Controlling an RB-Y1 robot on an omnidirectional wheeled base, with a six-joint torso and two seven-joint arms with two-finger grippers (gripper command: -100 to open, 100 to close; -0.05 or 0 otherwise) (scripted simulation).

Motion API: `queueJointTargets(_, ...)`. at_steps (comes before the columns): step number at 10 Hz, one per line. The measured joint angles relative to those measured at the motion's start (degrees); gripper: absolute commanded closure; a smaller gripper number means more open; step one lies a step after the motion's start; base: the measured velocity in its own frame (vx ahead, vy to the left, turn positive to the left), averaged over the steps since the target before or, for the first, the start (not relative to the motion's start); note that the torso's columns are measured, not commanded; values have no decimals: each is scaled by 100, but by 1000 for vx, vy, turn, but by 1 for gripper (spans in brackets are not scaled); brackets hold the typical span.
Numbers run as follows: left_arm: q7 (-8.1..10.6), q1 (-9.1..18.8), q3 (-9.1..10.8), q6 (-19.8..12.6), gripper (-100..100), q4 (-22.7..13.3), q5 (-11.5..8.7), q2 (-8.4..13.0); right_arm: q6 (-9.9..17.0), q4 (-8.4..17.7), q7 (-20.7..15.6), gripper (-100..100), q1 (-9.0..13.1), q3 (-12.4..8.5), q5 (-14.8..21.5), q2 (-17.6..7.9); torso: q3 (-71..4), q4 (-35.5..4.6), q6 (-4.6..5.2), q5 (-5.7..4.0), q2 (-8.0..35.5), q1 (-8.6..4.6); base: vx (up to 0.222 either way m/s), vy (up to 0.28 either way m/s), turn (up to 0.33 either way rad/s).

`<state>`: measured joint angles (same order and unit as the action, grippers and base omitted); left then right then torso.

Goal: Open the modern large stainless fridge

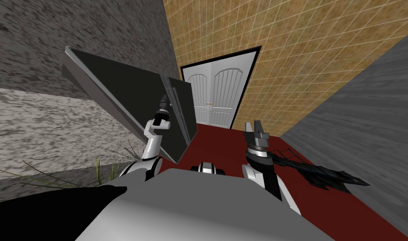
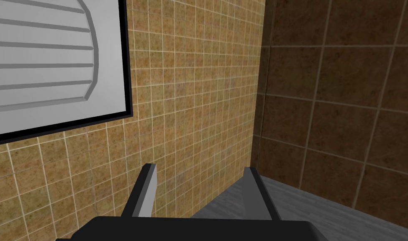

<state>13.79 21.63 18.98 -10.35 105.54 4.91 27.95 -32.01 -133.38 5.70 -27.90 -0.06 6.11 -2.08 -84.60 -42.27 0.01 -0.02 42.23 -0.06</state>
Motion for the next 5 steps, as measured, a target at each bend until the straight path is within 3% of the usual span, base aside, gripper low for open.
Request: queueJointTargets(5, 232, 903, 476, -731, -100, -507, 51, 437, 0, 0, 0, 0, 0, 0, 0, 0, 7, -3, -1, 1, 11, 5, 54, -67, -64)
